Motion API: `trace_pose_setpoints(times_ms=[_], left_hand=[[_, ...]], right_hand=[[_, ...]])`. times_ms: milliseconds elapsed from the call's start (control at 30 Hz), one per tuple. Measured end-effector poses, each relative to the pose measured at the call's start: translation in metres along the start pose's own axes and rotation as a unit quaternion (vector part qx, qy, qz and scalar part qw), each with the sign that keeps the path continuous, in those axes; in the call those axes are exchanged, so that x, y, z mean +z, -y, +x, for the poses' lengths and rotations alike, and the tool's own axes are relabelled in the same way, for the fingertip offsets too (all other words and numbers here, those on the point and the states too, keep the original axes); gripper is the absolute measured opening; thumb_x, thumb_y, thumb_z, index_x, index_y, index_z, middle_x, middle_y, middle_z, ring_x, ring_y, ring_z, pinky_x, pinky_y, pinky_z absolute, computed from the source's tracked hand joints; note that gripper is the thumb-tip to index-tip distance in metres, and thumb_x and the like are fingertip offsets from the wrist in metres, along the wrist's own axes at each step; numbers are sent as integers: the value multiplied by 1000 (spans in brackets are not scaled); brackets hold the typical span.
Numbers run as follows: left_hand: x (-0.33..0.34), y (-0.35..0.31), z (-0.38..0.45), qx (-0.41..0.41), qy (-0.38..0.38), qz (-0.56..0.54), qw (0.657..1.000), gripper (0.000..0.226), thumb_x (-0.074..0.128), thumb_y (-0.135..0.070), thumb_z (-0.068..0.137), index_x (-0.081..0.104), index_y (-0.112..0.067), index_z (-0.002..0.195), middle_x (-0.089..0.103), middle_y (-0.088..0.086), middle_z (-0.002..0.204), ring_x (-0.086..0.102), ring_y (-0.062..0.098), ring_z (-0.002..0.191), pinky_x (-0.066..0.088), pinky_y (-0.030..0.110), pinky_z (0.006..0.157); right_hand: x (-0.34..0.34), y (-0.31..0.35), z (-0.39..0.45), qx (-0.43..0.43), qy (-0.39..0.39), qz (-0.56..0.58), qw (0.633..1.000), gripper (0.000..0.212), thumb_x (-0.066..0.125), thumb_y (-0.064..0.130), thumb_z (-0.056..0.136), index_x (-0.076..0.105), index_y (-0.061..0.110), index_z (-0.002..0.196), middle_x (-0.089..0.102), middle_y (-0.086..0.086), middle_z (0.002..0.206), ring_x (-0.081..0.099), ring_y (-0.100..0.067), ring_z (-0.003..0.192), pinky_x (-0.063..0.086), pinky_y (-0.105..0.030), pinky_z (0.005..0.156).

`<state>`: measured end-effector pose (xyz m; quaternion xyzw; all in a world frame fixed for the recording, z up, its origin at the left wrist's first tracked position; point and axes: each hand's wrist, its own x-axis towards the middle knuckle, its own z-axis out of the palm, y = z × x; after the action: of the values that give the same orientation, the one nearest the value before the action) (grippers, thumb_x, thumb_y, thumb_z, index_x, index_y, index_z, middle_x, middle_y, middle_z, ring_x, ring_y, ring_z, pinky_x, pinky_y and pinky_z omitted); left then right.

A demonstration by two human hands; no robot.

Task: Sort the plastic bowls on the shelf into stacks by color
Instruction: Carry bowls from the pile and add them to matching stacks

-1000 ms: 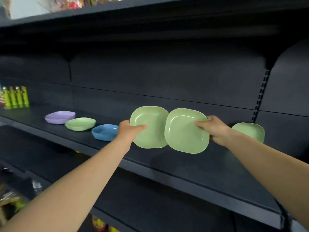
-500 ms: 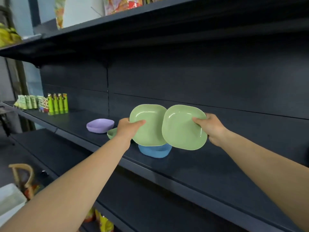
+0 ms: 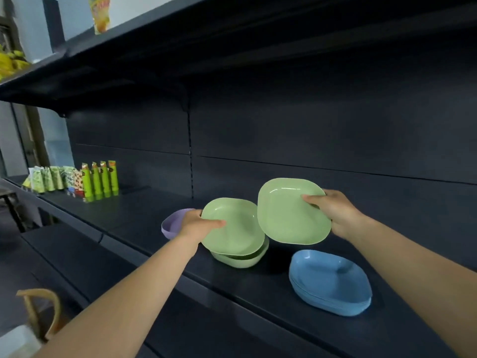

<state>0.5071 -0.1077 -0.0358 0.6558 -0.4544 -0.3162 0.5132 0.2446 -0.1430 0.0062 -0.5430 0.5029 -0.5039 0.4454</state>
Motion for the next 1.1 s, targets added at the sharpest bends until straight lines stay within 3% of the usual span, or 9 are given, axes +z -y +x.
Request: trace_pose_setpoints(times_ms=[100,200,300,400,567,700,867,1033,1100], left_hand=[[-5,20,31,9,51,23,998,21,77,-14,75,64,-13,91,66,2,90,60,20,86,46,22,66],[-5,35,58,14,128,49,990,28,77,-17,75,65,-11,99,70,4,97,64,20,94,51,28,79],[0,41,75,38,185,44,981,22,76,-15,76,65,-12,95,71,1,94,66,16,88,49,24,70],[10,43,84,61,230,44,970,23,78,-15,74,66,-15,94,72,-1,93,68,15,86,52,26,72],[29,49,92,59,227,53,971,29,81,-17,67,60,-11,87,70,4,92,67,22,88,53,35,78],[33,50,97,45,237,39,970,37,81,-16,67,61,-12,97,68,3,97,65,22,91,52,36,81],[29,57,107,13,296,-93,950,51,79,-18,75,57,-19,122,58,-1,118,56,16,109,41,27,91],[28,60,111,-22,329,-136,934,23,67,-45,82,63,-36,103,61,-12,119,56,13,115,40,38,106],[29,60,113,-29,339,-146,929,18,64,-48,83,64,-38,98,62,-12,120,56,14,116,41,40,106]], right_hand=[[22,-8,7,17,-26,4,1000,16,61,9,90,64,6,105,68,-11,96,65,-27,83,52,-33,69],[36,-14,10,30,-70,23,997,14,61,9,90,63,9,104,68,-8,94,65,-25,82,51,-33,67],[44,-18,11,41,-130,33,990,17,63,10,89,63,8,106,68,-10,97,65,-29,88,51,-36,76],[48,-22,8,47,-178,42,982,14,63,8,89,62,6,102,67,-9,91,64,-28,82,50,-36,71],[55,-33,-2,72,-229,37,970,16,63,9,88,62,4,103,67,-11,93,64,-30,84,52,-38,74],[64,-42,-12,76,-245,28,966,14,61,7,90,62,3,103,67,-11,91,64,-30,83,51,-38,78],[75,-47,-11,57,-264,-11,963,7,61,8,90,64,6,96,68,-14,96,64,-32,90,51,-46,87],[97,-60,0,64,-260,-59,962,8,60,3,87,63,5,94,68,-13,89,63,-27,77,51,-34,70],[109,-70,7,68,-255,-68,962,11,62,0,84,64,5,94,68,-13,89,63,-27,79,51,-36,74]])
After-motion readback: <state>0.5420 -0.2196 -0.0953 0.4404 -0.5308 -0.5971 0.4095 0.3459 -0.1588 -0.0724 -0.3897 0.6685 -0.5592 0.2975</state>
